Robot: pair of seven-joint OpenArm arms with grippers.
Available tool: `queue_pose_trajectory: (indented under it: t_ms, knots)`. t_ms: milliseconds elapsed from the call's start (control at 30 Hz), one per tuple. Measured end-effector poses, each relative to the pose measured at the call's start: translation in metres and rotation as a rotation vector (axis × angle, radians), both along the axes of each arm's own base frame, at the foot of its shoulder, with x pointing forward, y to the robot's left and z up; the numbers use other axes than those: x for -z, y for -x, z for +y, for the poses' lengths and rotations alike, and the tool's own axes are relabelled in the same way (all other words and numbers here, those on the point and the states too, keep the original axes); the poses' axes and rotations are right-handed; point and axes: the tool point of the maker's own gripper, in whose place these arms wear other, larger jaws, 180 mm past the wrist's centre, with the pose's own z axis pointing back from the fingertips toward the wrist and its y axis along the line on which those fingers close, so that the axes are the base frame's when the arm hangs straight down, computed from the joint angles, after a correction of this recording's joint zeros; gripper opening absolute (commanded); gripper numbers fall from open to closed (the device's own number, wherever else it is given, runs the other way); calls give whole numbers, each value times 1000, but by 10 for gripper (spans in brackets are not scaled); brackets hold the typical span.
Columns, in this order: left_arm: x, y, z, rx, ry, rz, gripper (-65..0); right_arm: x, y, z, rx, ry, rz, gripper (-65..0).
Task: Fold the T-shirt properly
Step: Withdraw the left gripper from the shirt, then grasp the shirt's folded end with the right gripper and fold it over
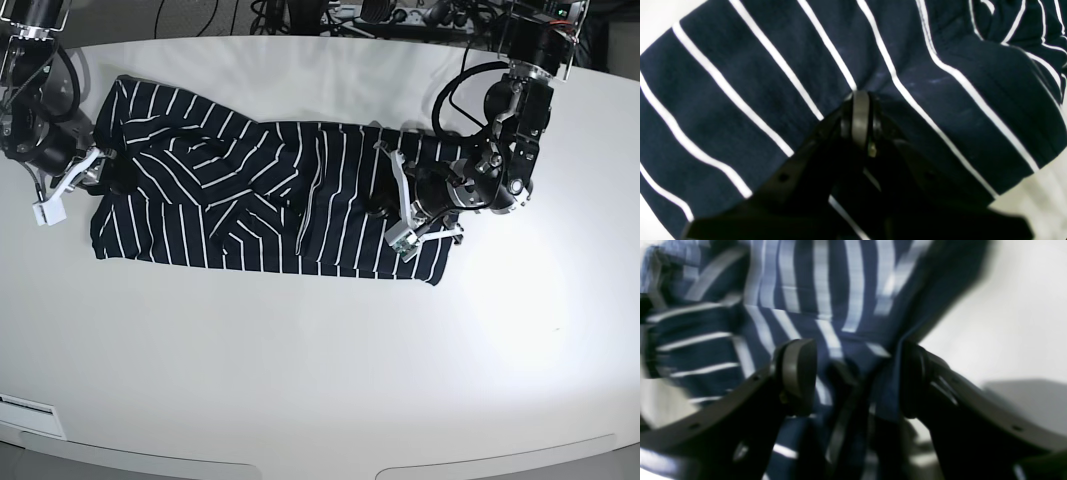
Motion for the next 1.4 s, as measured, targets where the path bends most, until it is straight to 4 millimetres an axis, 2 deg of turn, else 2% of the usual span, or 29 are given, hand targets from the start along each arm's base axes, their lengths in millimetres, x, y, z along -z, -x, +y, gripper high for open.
queue_pose_trajectory:
  t_ms: [167, 300, 333, 367, 467, 500, 667, 833, 900, 1000, 1100, 1167, 1300, 1400]
  knots:
    - [0, 0, 0, 0, -2, 3, -650, -1, 8, 37, -65, -124, -15, -256]
    - [0, 1, -1, -1, 5, 5, -650, 0, 8, 49, -72, -159, -28, -264]
    - [0, 1, 0, -3, 4, 6, -650, 0, 8, 50, -72, -160, -29, -293]
    - [0, 1, 0, -3, 4, 6, -650, 0, 8, 49, -73, -156, -27, -349]
    - [0, 1, 0, -2, 4, 7, -650, 6, 13, 48, -85, -131, 5, -617]
    - [0, 1, 0, -2, 4, 7, -650, 6, 13, 48, -87, -134, 5, -650]
    - [-5, -1, -2, -19, 43, 34, -650, 6, 14, 43, -108, -108, 7, -650]
    - [-18, -8, 3, -58, 124, 87, -650, 6, 2, 24, -129, 6, 5, -650]
    - [-26, -12, 10, -90, 160, 115, -616, 4, 0, 15, -133, 39, 4, -650]
    - [-54, -29, 21, -144, 269, 98, -573, 0, -5, -3, -140, 108, 7, -650]
    - [-84, -44, 33, -161, 358, 45, -573, -4, -16, -25, -115, 202, 28, -650]
    - [-95, -48, 46, -188, 392, 20, -573, -9, -22, -45, -91, 271, 46, -650]
    - [-100, -52, 78, -283, 395, -11, -573, -23, -33, -83, -19, 400, 71, -650]
    - [-94, -44, 97, -345, 395, -1, -573, -31, -39, -107, 40, 490, 86, -650]
